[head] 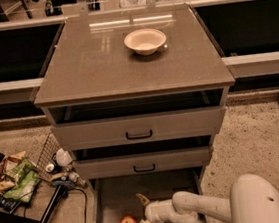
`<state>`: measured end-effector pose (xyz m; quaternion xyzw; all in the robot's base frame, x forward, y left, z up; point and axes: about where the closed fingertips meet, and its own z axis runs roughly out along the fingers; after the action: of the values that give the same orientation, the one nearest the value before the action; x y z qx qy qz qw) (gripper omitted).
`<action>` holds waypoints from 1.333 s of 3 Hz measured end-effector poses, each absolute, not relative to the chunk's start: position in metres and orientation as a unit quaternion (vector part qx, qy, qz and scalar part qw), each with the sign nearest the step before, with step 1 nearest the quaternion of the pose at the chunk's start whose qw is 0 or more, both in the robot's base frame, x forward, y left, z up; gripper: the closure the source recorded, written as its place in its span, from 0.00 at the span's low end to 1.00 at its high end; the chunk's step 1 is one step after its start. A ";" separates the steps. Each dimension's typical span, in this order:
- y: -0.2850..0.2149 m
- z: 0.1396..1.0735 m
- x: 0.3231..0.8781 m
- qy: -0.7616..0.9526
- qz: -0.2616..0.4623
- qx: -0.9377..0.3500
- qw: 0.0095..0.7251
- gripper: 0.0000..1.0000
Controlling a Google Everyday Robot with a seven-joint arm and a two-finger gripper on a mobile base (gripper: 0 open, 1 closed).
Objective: Pick apple from bottom drawer and place on counter
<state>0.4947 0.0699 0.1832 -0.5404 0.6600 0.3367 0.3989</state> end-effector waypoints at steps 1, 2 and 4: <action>0.082 0.164 0.487 0.656 0.342 -0.550 0.388 0.00; 0.101 0.139 0.470 0.654 0.357 -0.551 0.377 0.01; 0.122 0.132 0.459 0.643 0.381 -0.542 0.384 0.54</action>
Offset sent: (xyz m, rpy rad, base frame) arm -0.0373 0.0407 -0.0652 -0.0006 0.0622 0.0644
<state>0.4594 0.1223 0.1316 -0.5424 0.6432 0.3807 0.3837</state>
